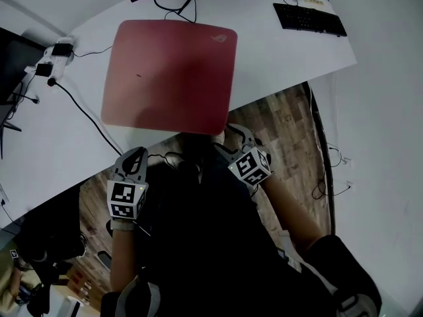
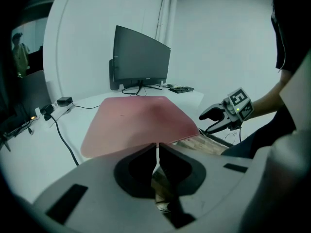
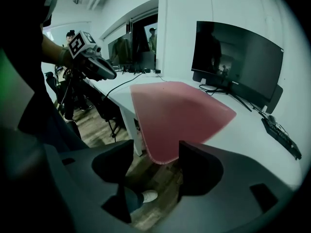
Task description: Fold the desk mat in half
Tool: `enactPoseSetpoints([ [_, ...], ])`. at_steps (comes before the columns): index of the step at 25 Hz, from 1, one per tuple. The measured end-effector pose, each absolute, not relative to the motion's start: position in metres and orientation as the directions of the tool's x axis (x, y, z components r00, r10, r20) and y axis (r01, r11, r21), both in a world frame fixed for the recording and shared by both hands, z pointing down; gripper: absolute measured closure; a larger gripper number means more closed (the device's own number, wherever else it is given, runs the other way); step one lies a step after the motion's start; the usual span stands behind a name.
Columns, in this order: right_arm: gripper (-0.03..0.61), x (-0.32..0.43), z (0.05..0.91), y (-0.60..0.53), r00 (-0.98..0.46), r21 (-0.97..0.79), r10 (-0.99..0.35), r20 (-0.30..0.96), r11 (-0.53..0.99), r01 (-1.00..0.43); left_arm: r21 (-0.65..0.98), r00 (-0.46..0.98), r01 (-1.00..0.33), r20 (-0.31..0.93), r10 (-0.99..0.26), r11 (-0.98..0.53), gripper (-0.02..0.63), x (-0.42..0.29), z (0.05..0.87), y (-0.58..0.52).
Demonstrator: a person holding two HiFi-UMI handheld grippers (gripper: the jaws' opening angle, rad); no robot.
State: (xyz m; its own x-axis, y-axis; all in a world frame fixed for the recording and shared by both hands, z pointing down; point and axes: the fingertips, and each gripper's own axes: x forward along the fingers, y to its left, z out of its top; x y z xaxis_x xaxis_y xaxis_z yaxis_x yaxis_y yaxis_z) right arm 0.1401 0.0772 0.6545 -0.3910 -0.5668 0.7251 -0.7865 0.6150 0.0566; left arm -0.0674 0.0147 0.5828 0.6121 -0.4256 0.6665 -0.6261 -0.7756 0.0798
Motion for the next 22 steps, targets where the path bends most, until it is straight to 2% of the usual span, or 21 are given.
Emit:
enactPoseSetpoints([
  [13,0.267,0.157,0.696,0.069,-0.259,0.212,-0.607,0.751,0.593,-0.777,0.083,0.604,-0.611,0.692,-0.396,-0.787,0.604,-0.057,0.592,0.027],
  [22,0.25,0.158,0.707,0.058,-0.179,0.353,-0.643,0.745,0.608,-0.711,0.081,0.596,-0.617,0.697,-0.398,-0.783,0.604,-0.068,0.596,0.027],
])
